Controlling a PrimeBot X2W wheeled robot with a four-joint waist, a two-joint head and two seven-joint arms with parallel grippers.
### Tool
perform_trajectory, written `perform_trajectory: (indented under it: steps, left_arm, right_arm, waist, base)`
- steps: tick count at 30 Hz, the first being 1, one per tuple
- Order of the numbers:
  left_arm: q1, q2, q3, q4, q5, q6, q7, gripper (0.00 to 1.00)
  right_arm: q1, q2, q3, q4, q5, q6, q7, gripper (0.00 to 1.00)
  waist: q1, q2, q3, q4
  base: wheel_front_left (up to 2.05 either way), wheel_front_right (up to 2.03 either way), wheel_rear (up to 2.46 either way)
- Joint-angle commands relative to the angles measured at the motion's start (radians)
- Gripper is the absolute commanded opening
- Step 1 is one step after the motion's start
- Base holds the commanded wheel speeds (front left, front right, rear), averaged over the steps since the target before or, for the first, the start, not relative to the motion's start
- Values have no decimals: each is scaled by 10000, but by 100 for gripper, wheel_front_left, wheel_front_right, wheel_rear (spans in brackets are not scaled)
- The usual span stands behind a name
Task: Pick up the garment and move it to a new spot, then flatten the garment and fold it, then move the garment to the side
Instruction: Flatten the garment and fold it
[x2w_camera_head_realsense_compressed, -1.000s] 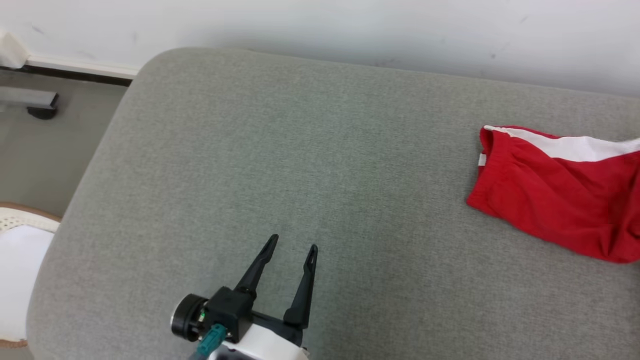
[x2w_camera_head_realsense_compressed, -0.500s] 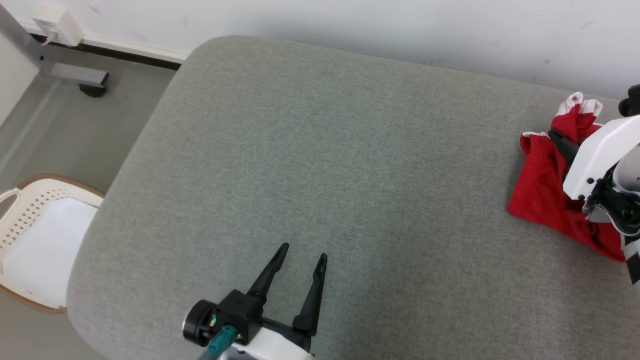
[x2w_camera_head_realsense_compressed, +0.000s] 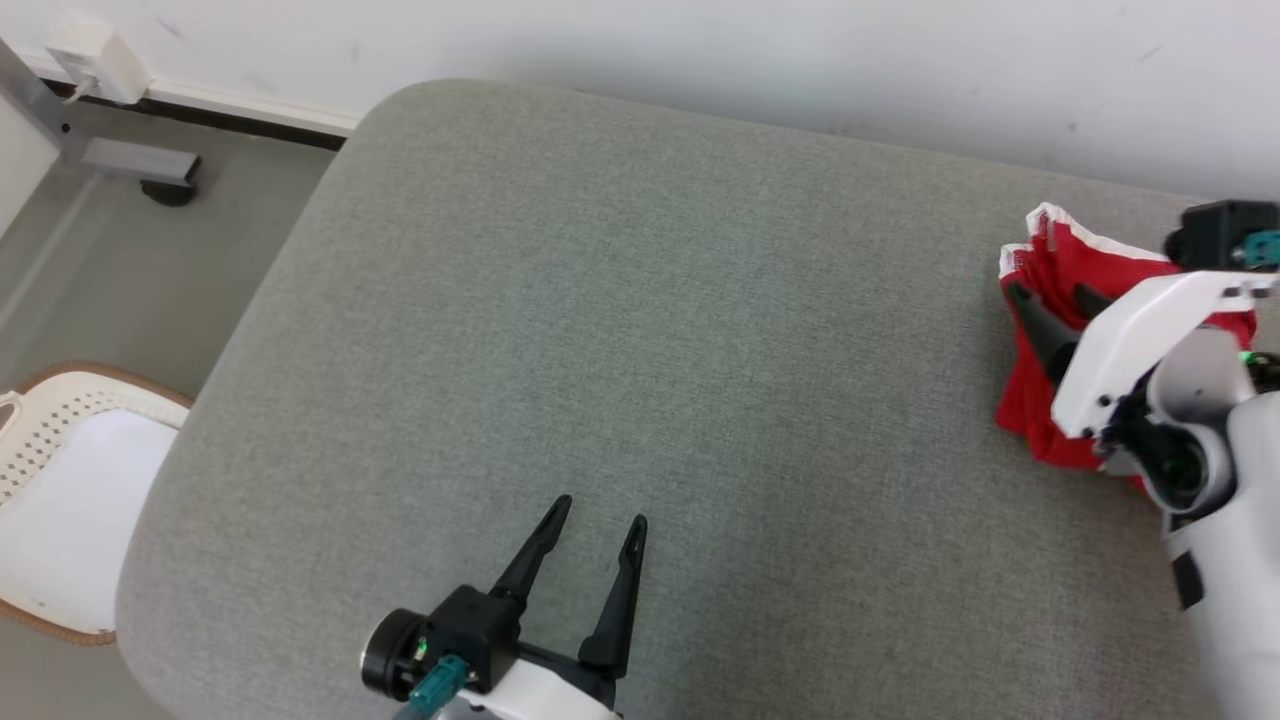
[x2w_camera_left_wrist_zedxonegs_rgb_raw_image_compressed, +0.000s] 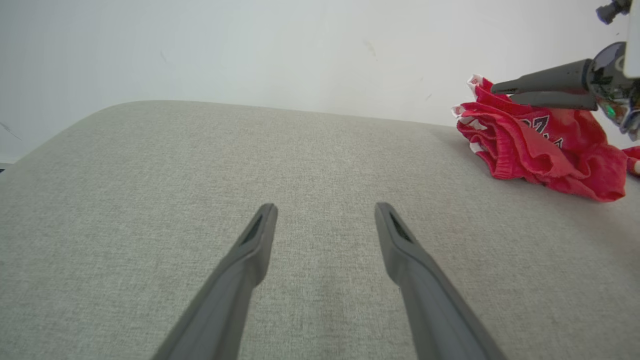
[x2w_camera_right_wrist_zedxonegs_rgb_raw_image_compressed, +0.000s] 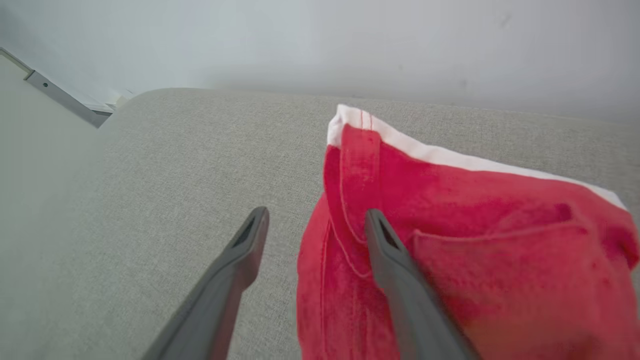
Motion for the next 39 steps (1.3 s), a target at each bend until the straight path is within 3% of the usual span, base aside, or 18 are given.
perform_trajectory:
  steps: [1,9,12,17,28,39]
  left_arm:
    - [1,31,52,32,-13,-31,0,100]
    - [197,33,287,111,111,-22,2,100]
    - [375,33,500,61,186,-23,0,100]
    - [925,160,970,-104,359,10,2,100]
    - [2272,370,1836,-562,570,24,2,100]
    - [2516,228,2156,-772,739,-154,2,100]
  right_arm:
    - [266,132,119,-167,109,2,-41,100]
    - [1264,624,1058,-1608,693,2,-575,100]
    - [1722,385,1446,-2388,669,2,-1156,100]
    - [2678,-434,1892,-3368,-510,2,-2951,100]
    - [5078,-1170,570,-3367,-1994,0,-5990,100]
    - [5667,-1402,-432,-2792,-2255,0,-6814,100]
  waist:
    - [0,0,-47,-80]
    - [0,0,-540,-415]
    - [0,0,-836,-589]
    - [0,0,-1489,-1029]
    - [0,0,-2569,-2092]
    - [0,0,-2544,-2661]
  base:
    - [0,0,0]
    - [0,0,0]
    - [0,0,0]
    - [0,0,0]
    - [0,0,0]
    - [0,0,0]
